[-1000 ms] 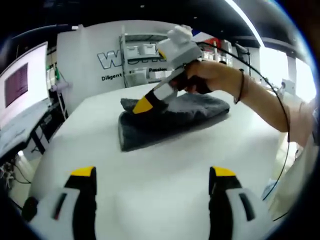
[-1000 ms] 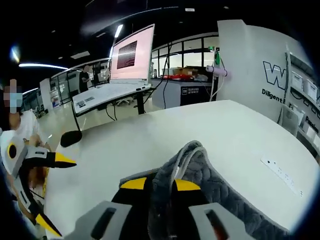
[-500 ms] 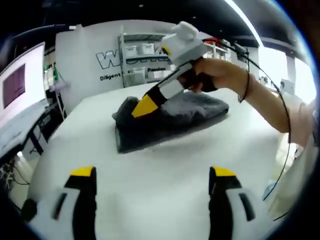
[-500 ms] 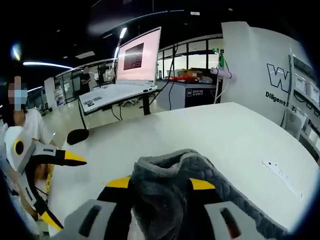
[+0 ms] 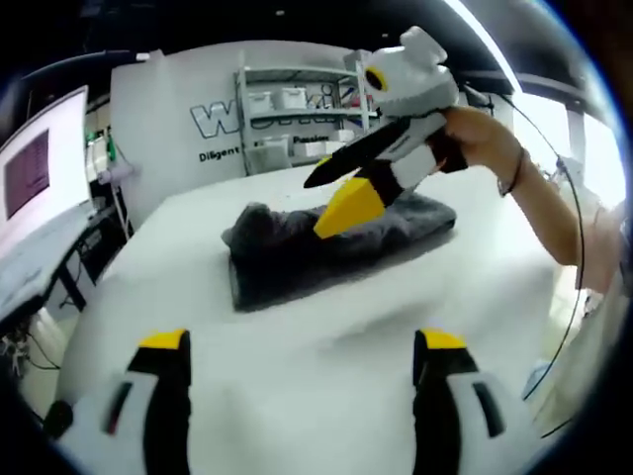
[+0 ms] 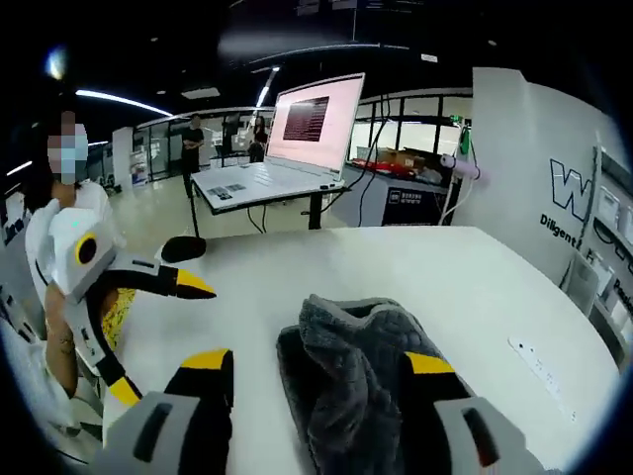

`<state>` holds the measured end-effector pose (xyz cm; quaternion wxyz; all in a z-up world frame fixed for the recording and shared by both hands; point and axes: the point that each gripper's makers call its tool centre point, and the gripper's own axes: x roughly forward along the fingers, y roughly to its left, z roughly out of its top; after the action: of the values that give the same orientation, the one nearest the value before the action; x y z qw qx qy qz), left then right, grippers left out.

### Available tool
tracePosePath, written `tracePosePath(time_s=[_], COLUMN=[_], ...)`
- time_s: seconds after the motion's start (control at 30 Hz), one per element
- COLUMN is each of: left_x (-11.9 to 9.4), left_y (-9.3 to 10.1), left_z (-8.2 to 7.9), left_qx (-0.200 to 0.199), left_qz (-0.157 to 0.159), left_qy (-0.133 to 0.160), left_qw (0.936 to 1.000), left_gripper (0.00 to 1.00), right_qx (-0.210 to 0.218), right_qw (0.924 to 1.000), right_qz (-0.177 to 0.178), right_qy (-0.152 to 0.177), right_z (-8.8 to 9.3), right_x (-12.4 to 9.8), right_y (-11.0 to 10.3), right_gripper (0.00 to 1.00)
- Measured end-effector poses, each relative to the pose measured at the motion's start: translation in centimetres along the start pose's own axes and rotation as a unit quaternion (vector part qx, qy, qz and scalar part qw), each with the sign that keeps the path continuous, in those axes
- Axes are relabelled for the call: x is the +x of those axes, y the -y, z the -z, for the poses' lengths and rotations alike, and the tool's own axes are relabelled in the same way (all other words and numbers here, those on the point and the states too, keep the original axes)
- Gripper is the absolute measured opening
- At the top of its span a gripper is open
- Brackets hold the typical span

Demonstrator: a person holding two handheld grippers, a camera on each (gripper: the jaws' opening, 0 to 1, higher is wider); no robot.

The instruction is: Fold the towel on the table until its edges align and the towel forms a compact rectangular stack.

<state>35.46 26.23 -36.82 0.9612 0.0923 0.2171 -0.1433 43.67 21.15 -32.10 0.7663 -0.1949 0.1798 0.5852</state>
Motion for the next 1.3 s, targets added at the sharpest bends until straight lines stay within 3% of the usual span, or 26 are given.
tracePosePath(time_s=[0.2,0.6,1.03,1.3], left_x=[0.7,2.5,2.2,1.9], left_y=[0.5,1.5,1.1,1.2], left_z=[-0.8,-0.9,-1.5,-2.2], left_qx=[0.007,0.019,0.022,0.024], left_qz=[0.005,0.019,0.006,0.002], left_qy=[0.004,-0.005,-0.004,0.002], left_qw=[1.0,0.9996,0.9997,0.9997], left_gripper=[0.98,0.98,0.98,0.98], right_qx=[0.005,0.01,0.008,0.028], right_qw=[0.9999,0.9992,0.9986,0.9957], right_qz=[0.009,0.035,0.043,0.077], right_qy=[0.008,0.015,0.03,0.044], right_z=[0.9,3.8,6.5,8.9], right_x=[-2.6,-8.2,-13.8,-17.5], right_y=[0.9,3.2,4.5,6.3], right_gripper=[0.82,0.96,0.99,0.99])
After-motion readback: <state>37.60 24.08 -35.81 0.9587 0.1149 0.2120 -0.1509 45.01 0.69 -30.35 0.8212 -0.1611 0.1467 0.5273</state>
